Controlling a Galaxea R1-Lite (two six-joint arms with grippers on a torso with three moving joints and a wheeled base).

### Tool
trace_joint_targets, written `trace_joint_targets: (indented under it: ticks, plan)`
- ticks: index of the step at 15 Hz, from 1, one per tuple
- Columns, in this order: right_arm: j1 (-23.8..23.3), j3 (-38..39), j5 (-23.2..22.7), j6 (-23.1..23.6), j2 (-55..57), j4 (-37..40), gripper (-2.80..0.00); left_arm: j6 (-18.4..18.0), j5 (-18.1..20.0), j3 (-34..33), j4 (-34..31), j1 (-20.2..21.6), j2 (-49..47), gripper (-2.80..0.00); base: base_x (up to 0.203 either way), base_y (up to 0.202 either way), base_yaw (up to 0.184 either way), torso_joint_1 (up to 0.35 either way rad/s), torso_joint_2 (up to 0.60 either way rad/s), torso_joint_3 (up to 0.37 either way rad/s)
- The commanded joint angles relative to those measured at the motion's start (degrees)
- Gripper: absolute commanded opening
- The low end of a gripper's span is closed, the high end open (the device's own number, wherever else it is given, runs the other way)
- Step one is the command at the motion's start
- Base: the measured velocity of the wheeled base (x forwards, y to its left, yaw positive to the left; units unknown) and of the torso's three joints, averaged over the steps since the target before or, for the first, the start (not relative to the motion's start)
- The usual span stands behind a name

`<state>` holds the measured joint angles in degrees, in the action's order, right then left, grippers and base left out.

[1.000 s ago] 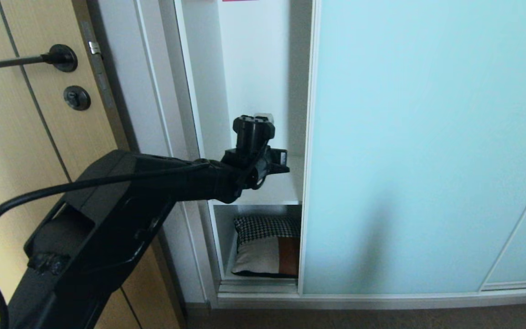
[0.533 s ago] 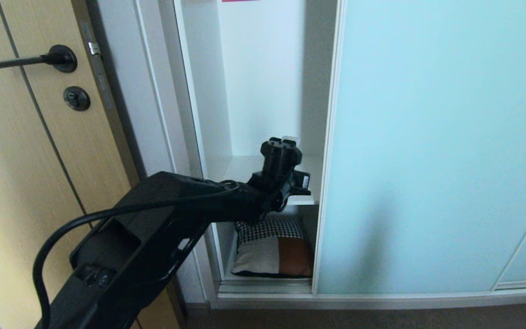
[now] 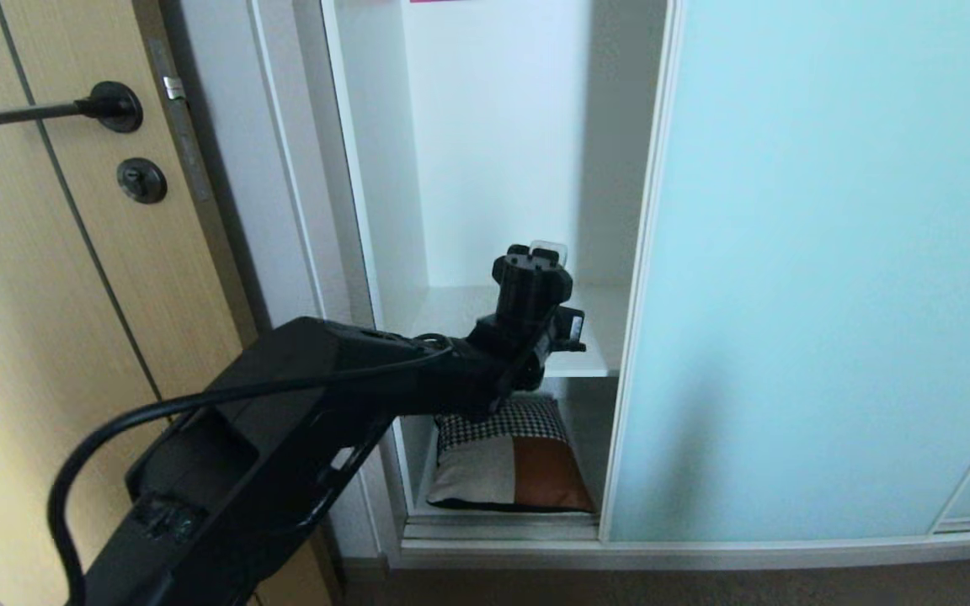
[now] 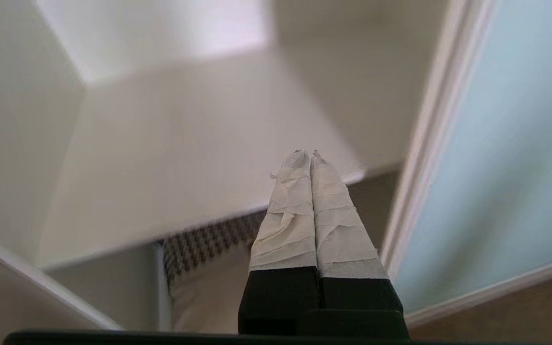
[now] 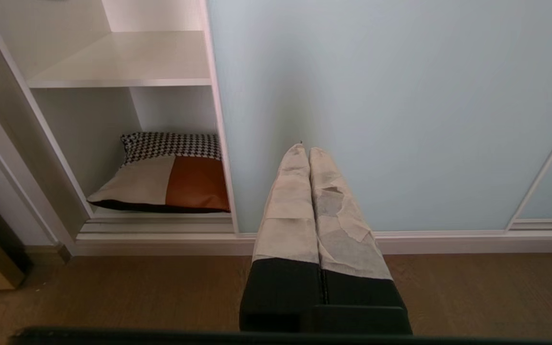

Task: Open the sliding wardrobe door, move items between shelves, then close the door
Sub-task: Open the door

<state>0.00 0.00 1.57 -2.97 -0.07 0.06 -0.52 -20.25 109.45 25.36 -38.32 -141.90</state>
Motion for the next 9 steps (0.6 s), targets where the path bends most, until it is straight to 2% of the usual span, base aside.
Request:
trace_joint_targets:
  ticks: [1,3,5,9]
  plan:
    - [0.00,0.09,0.01,-0.01,-0.01,-0.05,-2.80,0.02,-0.22,-4.37,-0.03,1.51,10.46,-2.80,0.000,0.000,0.000,0.000,0.00,0.000]
    - [0.00,0.09,0.01,-0.01,-0.01,-0.06,-2.80,-0.05,-0.35,-11.87,-0.33,3.40,20.29,-2.80,0.000,0.000,0.000,0.000,0.00,0.000]
    - [0.00,0.09,0.01,-0.01,-0.01,-0.06,-2.80,-0.11,-1.34,-22.82,-1.26,5.28,31.56,-2.80,0.000,0.000,0.000,0.000,0.00,0.000]
    - [0.00,0.09,0.01,-0.01,-0.01,0.03,-2.80,0.02,-7.20,-47.81,-2.45,7.92,53.87,-2.80,0.000,0.000,0.000,0.000,0.00,0.000]
